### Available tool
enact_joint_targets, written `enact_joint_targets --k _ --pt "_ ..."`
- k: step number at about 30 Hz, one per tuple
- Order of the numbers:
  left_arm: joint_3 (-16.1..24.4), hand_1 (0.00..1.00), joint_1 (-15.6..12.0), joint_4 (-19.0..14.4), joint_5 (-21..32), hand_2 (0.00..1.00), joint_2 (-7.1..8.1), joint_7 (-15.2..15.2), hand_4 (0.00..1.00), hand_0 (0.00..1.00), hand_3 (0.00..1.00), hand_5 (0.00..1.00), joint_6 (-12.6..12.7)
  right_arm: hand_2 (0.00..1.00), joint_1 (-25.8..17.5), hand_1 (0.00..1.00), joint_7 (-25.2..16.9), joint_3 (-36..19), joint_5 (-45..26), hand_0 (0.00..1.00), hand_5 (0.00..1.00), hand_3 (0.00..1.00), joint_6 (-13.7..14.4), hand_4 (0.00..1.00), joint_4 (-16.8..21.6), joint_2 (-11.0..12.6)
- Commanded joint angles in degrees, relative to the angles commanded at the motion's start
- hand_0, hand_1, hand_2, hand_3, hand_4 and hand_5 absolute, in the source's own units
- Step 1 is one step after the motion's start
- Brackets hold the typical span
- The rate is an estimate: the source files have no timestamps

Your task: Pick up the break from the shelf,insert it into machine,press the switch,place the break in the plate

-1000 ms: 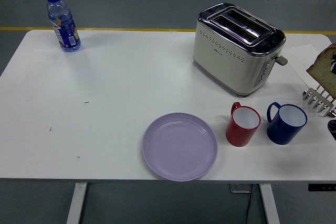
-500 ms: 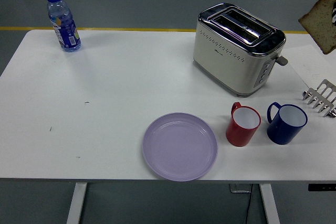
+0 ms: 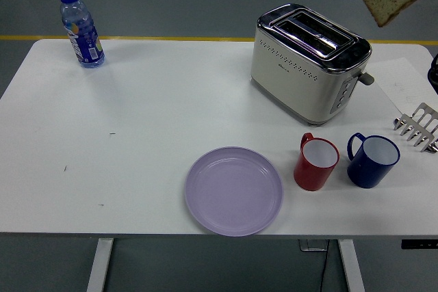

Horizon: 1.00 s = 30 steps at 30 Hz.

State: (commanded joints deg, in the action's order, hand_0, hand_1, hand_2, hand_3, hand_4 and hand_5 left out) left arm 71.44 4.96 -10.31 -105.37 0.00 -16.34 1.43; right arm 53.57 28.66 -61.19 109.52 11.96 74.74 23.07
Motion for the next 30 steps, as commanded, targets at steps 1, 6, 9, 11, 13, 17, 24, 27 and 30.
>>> enact_joint_targets --k 1,6,9,11,13,17,24,27,30 --pt "0.0 0.458 0.0 0.0 0.0 0.438 0.00 0.0 0.295 0.602 0.551 0.936 0.0 0.339 0.2 0.250 -0.2 0.2 -0.1 0.219 0.002 0.463 0.0 0.584 -0.2 -0.2" --pt "-0.2 0.458 0.0 0.0 0.3 0.432 0.00 0.0 0.296 0.601 0.550 0.935 0.1 0.338 2.7 0.247 -4.4 2.7 -1.0 0.217 0.002 0.460 0.0 0.584 -4.4 -2.7" --pt "0.0 0.458 0.0 0.0 0.2 0.432 0.00 0.0 0.296 0.601 0.550 0.935 0.2 0.338 3.4 0.247 -6.6 4.3 -1.0 0.217 0.002 0.460 0.1 0.584 -7.0 -4.5" --pt "0.2 0.457 0.0 0.0 0.1 0.432 0.00 0.0 0.297 0.600 0.550 0.936 0.3 0.339 3.6 0.248 -7.3 4.9 -1.0 0.218 0.002 0.463 0.2 0.582 -8.3 -5.4" --pt "0.2 0.457 -0.1 0.0 0.0 0.432 0.00 0.0 0.297 0.600 0.550 0.936 0.3 0.339 3.8 0.248 -8.2 5.7 -1.1 0.218 0.002 0.463 0.3 0.582 -9.5 -6.4" --pt "0.4 0.455 -0.1 0.0 -0.4 0.430 0.00 -0.1 0.297 0.599 0.550 0.936 0.3 0.338 3.8 0.247 -9.6 6.8 -1.2 0.217 0.002 0.463 0.6 0.584 -11.3 -7.6" --pt "0.7 0.455 -0.1 0.0 -1.0 0.431 0.00 -0.1 0.298 0.599 0.550 0.935 0.3 0.338 3.7 0.246 -12.5 8.4 -1.2 0.215 0.002 0.464 2.4 0.590 -15.1 -9.0" --pt "0.9 0.455 -0.1 0.0 -1.2 0.431 0.00 -0.1 0.298 0.599 0.550 0.935 0.3 0.338 3.7 0.246 -12.9 8.5 -1.1 0.215 0.002 0.464 2.6 0.590 -15.8 -9.1" --pt "1.0 0.456 -0.1 0.0 -1.4 0.429 0.00 -0.1 0.299 0.599 0.549 0.931 0.3 0.337 3.6 0.247 -13.4 8.6 -0.4 0.217 0.002 0.465 2.9 0.595 -16.8 -9.3"
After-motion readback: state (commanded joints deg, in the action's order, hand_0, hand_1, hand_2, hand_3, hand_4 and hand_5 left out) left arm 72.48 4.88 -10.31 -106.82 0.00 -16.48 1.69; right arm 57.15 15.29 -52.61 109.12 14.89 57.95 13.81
